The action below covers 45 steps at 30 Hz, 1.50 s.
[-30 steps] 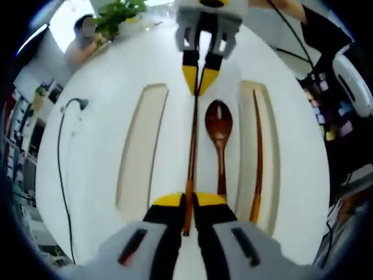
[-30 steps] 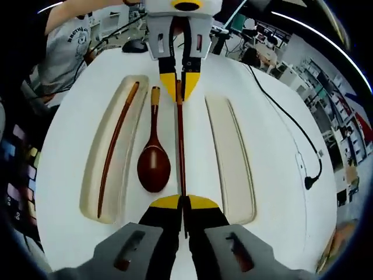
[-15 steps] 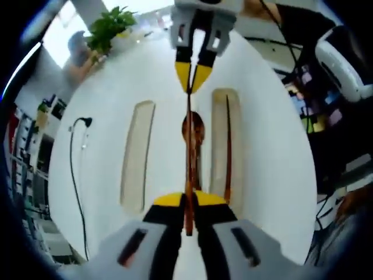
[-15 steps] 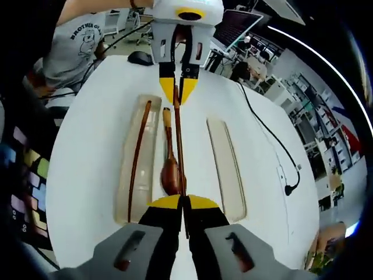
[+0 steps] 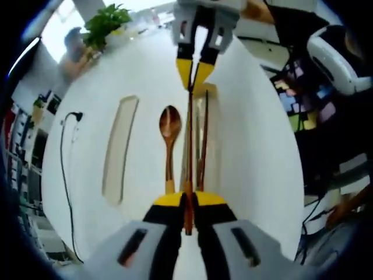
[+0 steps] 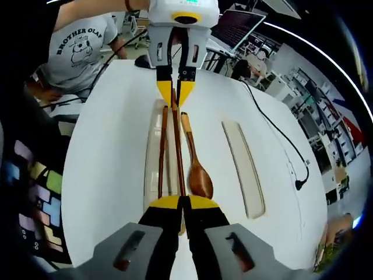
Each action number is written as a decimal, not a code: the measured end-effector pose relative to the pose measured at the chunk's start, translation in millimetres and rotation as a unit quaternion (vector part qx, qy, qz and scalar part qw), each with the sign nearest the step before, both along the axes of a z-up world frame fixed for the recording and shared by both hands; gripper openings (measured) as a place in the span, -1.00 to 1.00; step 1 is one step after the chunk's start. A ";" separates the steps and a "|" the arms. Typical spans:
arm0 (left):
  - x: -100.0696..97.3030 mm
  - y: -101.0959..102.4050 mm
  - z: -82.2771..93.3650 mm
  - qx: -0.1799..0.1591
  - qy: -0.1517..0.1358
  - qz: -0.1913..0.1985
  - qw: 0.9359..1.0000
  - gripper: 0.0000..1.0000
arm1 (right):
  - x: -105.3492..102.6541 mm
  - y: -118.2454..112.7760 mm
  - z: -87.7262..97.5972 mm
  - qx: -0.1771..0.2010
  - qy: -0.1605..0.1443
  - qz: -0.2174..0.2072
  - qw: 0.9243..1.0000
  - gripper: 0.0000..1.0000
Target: Arrange the utensils inside the cutlery case until each visible utensil rests in its matching compartment.
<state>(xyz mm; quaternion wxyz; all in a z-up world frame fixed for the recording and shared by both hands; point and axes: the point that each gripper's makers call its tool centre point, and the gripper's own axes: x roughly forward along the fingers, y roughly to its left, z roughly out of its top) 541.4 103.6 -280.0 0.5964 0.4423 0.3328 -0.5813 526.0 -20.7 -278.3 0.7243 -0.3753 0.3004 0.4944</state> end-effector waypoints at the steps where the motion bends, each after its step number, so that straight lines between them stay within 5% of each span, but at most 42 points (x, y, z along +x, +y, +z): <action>1: -0.3 1.1 -1.4 -0.001 0.001 -0.001 1.000 -0.89 | -4.3 1.5 -3.6 0.006 0.016 -0.004 1.000 -0.98; 10: 1.1 2.3 -12.9 -0.006 0.008 0.008 1.000 -0.88 | -3.5 3.3 -18.9 0.006 0.035 -0.006 0.999 -0.98; 13: 4.1 4.3 -19.8 -0.006 0.010 0.009 1.000 -0.88 | -10.5 8.0 -25.2 0.034 0.077 -0.019 0.996 -0.97; 16: 5.2 0.8 -21.5 -0.041 0.014 0.022 0.999 -0.87 | -8.4 3.2 -30.7 0.028 0.066 -0.015 0.997 -0.97; 39: 13.3 7.3 -32.3 -0.025 -0.026 0.026 0.999 -0.86 | 2.7 -2.0 -36.2 0.023 0.046 -0.017 0.999 -0.94; 45: 8.0 11.6 -28.8 -0.044 -0.020 0.029 0.998 -0.84 | 1.1 -4.5 -31.7 0.028 0.052 -0.021 0.998 -0.89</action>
